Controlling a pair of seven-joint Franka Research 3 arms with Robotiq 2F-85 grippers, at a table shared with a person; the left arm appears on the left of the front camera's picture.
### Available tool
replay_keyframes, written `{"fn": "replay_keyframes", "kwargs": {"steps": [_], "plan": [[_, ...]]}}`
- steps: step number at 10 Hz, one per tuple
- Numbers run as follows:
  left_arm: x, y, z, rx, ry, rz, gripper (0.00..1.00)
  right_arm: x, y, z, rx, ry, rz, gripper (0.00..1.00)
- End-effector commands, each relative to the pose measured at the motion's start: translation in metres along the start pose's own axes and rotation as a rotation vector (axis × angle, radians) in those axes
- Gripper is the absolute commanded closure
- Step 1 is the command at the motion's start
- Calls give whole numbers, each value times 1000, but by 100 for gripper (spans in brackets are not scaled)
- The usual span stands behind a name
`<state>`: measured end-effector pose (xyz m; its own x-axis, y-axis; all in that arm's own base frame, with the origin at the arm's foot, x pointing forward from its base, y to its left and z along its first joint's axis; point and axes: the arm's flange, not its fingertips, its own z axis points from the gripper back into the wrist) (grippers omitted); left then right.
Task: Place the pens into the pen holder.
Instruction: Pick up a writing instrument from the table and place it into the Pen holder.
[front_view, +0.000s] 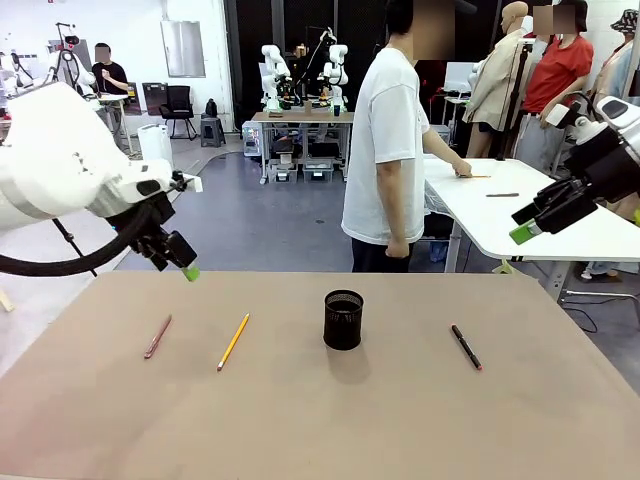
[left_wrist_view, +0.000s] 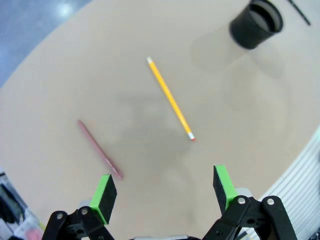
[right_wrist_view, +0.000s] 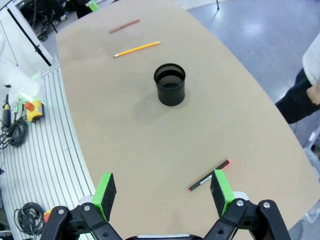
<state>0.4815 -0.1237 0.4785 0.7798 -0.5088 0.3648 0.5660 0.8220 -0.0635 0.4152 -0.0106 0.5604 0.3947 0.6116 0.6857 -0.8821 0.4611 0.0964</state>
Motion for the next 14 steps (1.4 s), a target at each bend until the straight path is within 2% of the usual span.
{"fn": "replay_keyframes", "kwargs": {"steps": [1, 2, 5, 6, 8, 9, 11, 14], "plan": [[18, 3, -17, -21, 103, 26, 0, 1, 0, 0, 4, -10, -9, 0], [0, 0, 0, 0, 0, 0, 0, 1, 0, 0, 4, -10, -9, 0], [0, 0, 0, 0, 0, 0, 0, 1, 0, 0, 4, -10, -9, 0], [8, 1, -7, 13, 26, 15, 0, 1, 0, 0, 4, -10, -9, 0], [40, -22, -55, 87, 181, 166, 0, 1, 0, 0, 4, -10, -9, 0], [50, -30, -78, 97, 220, 207, 0, 1, 0, 0, 4, -10, -9, 0], [61, -39, -111, 134, 246, 266, 0, 1, 0, 0, 4, -10, -9, 0], [68, -46, -157, 185, 264, 267, 0, 1, 0, 0, 4, -10, -9, 0]]}}
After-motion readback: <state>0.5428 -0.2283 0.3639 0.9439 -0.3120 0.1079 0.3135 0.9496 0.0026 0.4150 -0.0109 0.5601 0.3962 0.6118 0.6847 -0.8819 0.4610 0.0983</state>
